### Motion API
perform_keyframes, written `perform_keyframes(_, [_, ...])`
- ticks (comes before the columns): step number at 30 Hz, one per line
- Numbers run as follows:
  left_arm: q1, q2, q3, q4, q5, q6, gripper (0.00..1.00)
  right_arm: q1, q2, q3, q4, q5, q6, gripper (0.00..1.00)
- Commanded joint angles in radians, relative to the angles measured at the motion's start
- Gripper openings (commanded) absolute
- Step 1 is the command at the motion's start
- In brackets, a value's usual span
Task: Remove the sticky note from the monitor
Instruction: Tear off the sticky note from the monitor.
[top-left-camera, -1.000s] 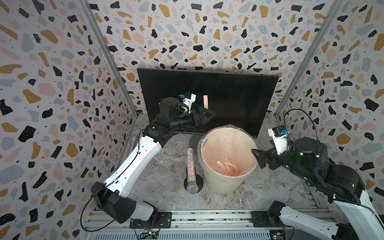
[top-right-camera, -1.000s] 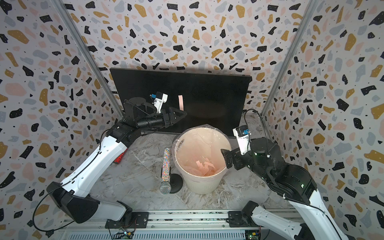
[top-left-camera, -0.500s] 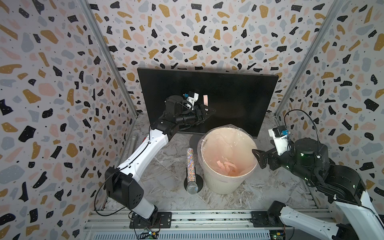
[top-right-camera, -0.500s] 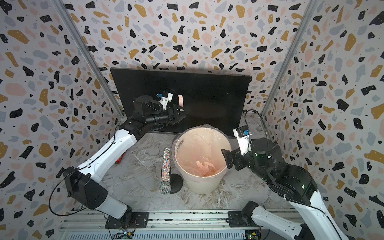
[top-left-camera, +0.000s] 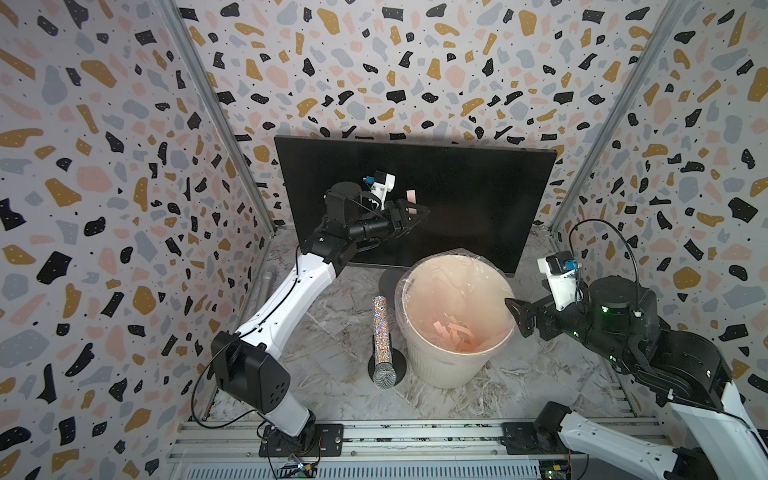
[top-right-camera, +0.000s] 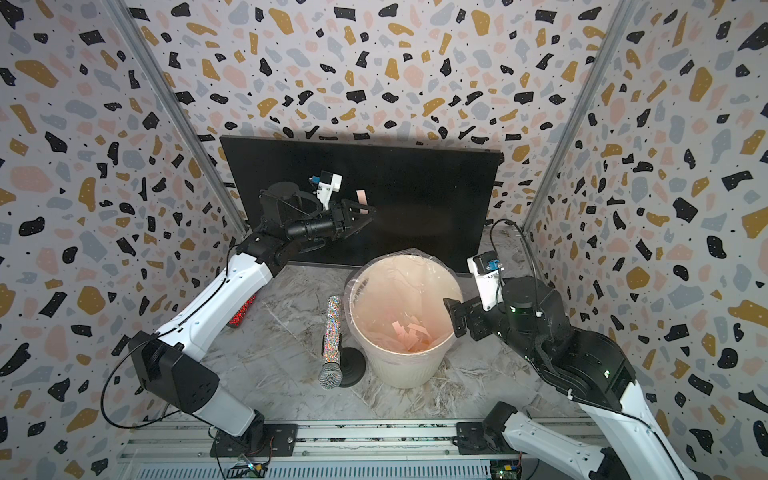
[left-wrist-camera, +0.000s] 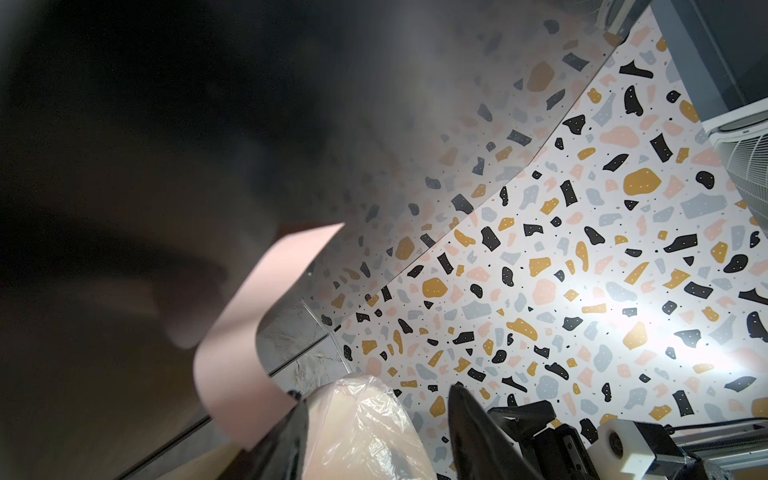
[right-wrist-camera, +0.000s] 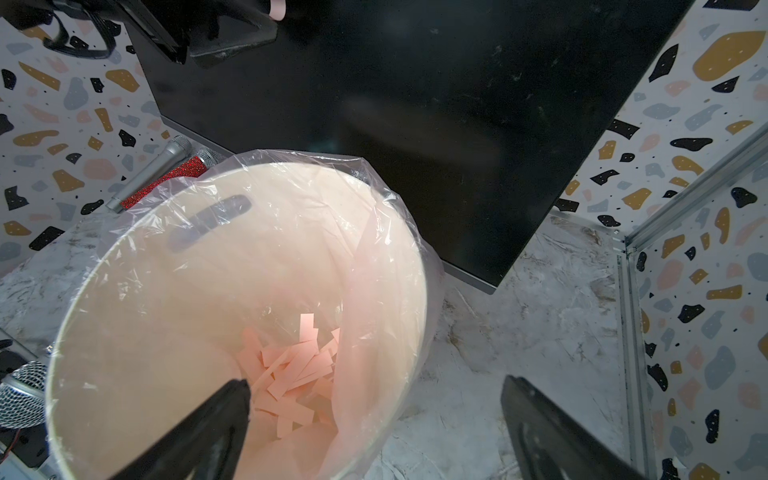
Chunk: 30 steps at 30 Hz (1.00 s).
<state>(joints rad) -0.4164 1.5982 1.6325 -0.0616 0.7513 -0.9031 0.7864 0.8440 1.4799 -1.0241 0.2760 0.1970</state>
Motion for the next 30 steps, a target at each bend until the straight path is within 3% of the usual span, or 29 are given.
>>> perform_keyframes(1, [0.013,0.010,0.022,0.052,0.001,-0.009,0.56,-0.003,-0.008,-0.003,0.007,0.010,-0.007,1.00])
perform_keyframes(10, [0.014,-0.004,-0.044,0.072,-0.003,-0.011,0.67,-0.005,-0.009,-0.001,0.007,0.011,-0.008,1.00])
perform_keyframes(30, [0.020,-0.016,-0.125,0.074,-0.037,0.004,0.71,-0.004,-0.009,0.019,0.007,0.014,-0.028,1.00])
